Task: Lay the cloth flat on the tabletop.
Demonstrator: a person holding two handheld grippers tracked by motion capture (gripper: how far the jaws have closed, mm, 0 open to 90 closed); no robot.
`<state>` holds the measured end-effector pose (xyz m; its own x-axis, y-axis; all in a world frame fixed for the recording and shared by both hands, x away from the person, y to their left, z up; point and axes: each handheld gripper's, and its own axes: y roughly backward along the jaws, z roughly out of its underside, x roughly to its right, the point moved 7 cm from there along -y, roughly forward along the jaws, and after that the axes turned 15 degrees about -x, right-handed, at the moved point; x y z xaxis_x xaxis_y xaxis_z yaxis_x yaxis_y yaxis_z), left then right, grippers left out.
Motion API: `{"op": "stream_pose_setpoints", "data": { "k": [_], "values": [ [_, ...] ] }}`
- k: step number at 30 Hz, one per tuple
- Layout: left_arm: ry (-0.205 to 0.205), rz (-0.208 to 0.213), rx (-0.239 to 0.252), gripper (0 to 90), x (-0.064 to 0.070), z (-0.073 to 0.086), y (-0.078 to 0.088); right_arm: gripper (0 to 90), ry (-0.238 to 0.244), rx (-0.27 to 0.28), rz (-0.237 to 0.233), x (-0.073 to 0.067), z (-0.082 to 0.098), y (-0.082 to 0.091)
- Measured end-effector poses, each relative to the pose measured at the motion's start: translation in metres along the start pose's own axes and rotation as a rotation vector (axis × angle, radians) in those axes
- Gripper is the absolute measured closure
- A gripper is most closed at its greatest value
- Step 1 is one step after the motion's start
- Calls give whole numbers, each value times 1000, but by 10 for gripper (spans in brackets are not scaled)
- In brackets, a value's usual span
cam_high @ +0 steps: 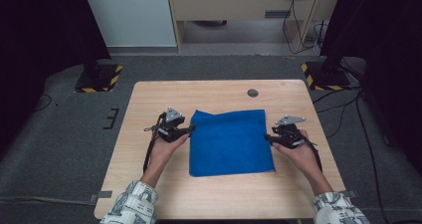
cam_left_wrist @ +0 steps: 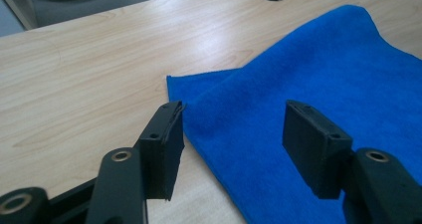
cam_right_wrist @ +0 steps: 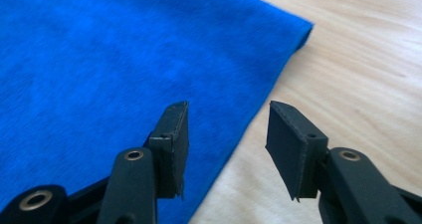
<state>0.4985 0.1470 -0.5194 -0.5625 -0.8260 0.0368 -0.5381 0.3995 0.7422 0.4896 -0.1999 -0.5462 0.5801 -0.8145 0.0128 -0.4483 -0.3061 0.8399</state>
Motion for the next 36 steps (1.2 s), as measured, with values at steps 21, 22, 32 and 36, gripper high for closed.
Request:
{"op": "stream_pose_setpoints", "data": {
  "k": [21,22,32,36],
  "values": [
    [-40,76,-29,389,36,65,23,604,33,25,-82,-35,45,16],
    [-55,85,-40,390,43,73,27,614,35,30,-95,-39,51,20],
    [-107,111,-81,369,66,96,27,573,24,1,-112,-43,73,21],
    [-110,119,-91,360,68,98,23,547,20,-4,-116,-44,73,18]
  ]
}}
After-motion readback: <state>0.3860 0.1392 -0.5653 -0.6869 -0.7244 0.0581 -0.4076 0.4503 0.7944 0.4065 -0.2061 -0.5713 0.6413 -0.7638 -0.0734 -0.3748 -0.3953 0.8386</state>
